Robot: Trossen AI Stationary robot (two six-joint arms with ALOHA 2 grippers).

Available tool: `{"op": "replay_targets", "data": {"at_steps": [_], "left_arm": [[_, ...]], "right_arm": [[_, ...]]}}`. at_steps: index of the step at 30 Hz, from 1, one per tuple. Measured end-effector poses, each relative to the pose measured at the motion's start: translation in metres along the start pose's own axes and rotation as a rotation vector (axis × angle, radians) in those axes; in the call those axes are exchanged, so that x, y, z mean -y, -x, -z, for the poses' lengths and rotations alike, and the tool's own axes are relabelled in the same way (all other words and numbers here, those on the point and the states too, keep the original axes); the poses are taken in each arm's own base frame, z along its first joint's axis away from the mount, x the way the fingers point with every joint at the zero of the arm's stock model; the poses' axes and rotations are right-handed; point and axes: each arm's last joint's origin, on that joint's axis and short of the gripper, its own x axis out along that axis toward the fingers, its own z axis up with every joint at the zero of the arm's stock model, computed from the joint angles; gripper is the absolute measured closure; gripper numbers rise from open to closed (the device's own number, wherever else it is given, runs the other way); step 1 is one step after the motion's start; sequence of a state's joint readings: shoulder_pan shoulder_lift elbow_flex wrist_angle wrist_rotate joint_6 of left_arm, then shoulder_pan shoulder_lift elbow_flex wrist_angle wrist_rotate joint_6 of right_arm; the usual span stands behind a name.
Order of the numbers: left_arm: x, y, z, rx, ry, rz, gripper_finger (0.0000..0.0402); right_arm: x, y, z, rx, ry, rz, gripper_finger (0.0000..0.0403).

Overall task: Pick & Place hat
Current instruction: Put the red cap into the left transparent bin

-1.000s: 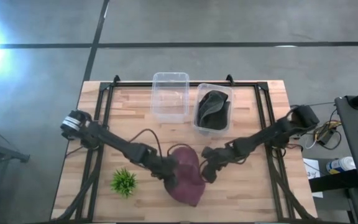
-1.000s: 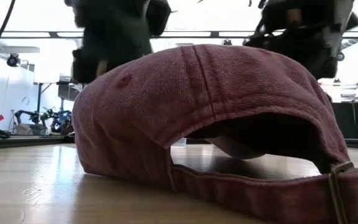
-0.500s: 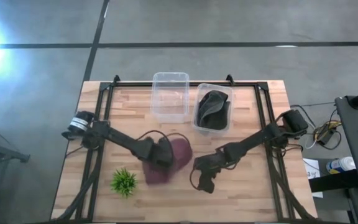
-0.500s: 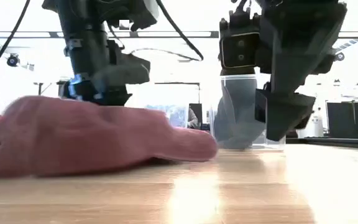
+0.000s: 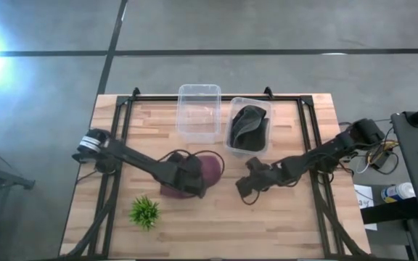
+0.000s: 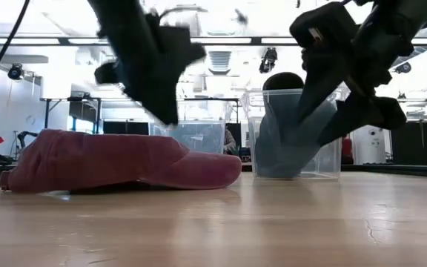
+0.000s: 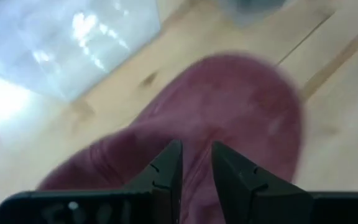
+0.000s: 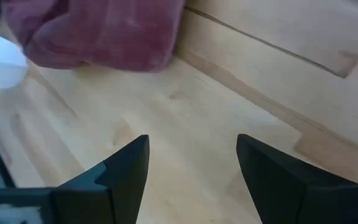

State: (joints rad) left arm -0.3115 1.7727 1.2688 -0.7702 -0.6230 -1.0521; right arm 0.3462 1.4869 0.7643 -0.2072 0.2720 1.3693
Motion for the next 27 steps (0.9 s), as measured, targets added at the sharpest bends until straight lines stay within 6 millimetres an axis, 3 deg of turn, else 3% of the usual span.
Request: {"op": "replay_targets", "data": {"at_steps": [6,14,27], "left_arm": [[-0.003,-0.026,0.024,-0.046,0.101,-0.044,0.0321],[0.019,-0.050,0.045,-0.157,0.194,0.312,0.0321],[0.026,-0.046,0.053,-0.144,0.269,0.356,0.0321]], "right_arm": [[-0.004,0.000,-0.002,0.016,0.000,-0.013,0.0165],[-0.001,-0.015,-0.003,0.014,-0.041,0.008,0.0165],[-0.012,-0.053,0.009,-0.072,-0.087,-0.160,0.0165]]}}
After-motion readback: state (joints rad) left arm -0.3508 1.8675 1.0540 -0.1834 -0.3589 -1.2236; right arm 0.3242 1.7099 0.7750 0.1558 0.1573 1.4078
